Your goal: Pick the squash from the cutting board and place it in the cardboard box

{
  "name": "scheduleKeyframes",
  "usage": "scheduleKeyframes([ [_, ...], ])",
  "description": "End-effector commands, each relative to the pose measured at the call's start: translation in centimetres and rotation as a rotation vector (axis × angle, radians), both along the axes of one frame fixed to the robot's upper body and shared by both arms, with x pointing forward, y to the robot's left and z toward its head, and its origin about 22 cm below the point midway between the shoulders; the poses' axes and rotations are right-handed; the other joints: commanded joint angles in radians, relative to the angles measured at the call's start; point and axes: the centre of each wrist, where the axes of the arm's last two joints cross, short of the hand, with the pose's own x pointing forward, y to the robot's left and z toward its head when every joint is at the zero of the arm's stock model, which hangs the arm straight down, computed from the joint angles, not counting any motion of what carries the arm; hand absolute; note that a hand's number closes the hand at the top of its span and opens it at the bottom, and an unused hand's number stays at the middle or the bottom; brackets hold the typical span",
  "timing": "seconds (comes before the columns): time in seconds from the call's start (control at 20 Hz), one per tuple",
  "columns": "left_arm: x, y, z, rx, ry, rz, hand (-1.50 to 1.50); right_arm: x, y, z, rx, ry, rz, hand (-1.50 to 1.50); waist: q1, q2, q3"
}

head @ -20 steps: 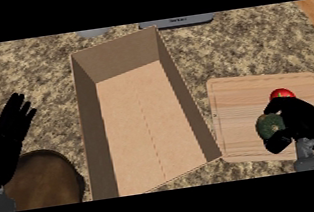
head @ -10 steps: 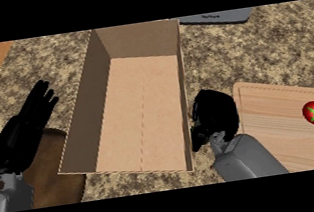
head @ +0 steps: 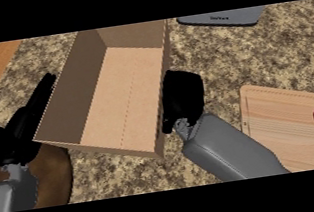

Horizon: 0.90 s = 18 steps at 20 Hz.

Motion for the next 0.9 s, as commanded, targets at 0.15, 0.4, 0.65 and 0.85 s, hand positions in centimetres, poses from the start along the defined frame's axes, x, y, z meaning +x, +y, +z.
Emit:
scheduleKeyframes([
  [0.15, 0.3, -0.5, -0.1, -0.004, 0.027, -0.013, 0.0, 0.6, 4.5, 6.0, -0.04, -0.225, -0.117, 1.5, 0.0, -0.017, -0.003],
  [0.4, 0.3, 0.7, -0.5, 0.01, 0.034, 0.024, 0.0, 1.1, 6.2, 10.7, -0.052, -0.382, -0.175, 1.5, -0.03, -0.028, -0.005],
  [0.65, 0.4, 0.5, -0.5, -0.004, 0.024, 0.034, 0.0, 2.3, 6.9, 13.1, -0.082, -0.458, -0.264, 1.5, -0.055, -0.03, -0.005],
  [0.85, 0.4, 1.5, -0.8, -0.004, 0.042, 0.067, 0.0, 3.4, 7.0, 14.4, -0.1, -0.484, -0.313, 1.5, -0.079, -0.028, -0.004],
])
